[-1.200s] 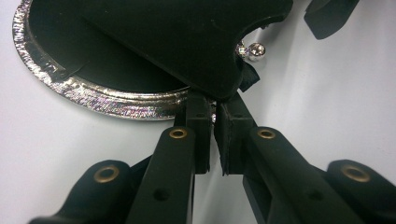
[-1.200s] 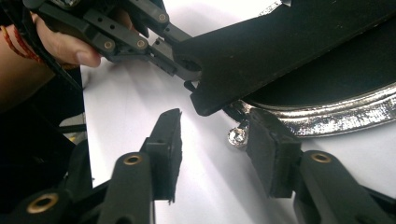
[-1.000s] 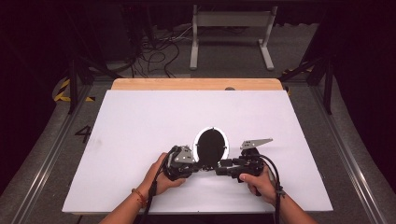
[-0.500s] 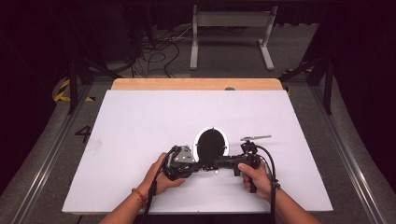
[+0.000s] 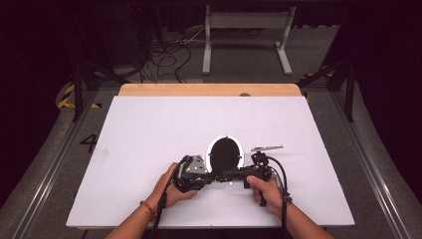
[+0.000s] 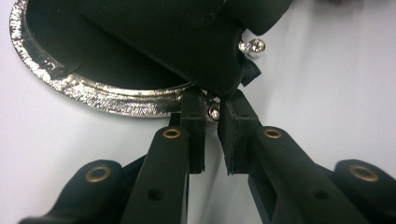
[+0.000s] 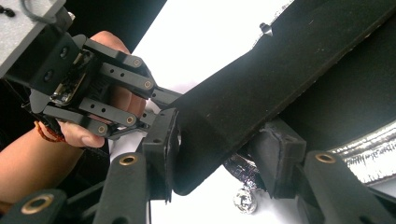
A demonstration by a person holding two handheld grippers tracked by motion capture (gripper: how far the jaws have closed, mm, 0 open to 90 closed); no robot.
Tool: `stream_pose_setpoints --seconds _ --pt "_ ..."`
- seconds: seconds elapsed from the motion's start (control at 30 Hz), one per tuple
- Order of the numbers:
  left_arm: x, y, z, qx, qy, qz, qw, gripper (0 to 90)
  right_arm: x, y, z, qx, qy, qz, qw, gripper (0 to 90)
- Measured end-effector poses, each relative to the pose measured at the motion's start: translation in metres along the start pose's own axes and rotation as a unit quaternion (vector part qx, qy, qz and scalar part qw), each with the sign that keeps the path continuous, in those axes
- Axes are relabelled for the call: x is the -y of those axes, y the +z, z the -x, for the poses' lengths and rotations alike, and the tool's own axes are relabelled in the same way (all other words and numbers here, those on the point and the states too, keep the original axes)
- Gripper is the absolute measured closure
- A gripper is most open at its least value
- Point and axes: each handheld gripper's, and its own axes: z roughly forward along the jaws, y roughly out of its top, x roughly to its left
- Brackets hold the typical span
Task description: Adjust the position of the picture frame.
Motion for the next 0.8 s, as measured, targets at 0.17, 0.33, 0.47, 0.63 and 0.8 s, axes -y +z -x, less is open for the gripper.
stream_pose_setpoints --seconds 0.17,0.33,0.47,0.63,0.8 --pt "0.005 -0.011 -0.006 0.031 -0.017 0.02 0.9992 73.2 0.001 0.001 -0.002 0.006 -0.024 -0.002 0.9997 54.9" --pt "0.009 -0.015 -0.011 0.066 -0.038 0.03 0.9966 63.5 0.0 0.0 -0.008 0.019 -0.068 -0.008 0.9975 55.9" --pt "0.008 -0.019 -0.013 0.08 -0.045 0.036 0.9951 56.5 0.001 0.0 -0.009 0.021 -0.09 -0.008 0.9957 56.5" --pt "0.009 -0.02 -0.016 0.092 -0.063 0.056 0.9922 50.6 0.002 0.001 -0.011 0.026 -0.108 -0.01 0.9937 56.5" --pt "0.005 -0.011 -0.018 0.107 -0.083 0.06 0.989 45.9 0.003 0.001 -0.016 0.036 -0.14 -0.014 0.9894 56.5"
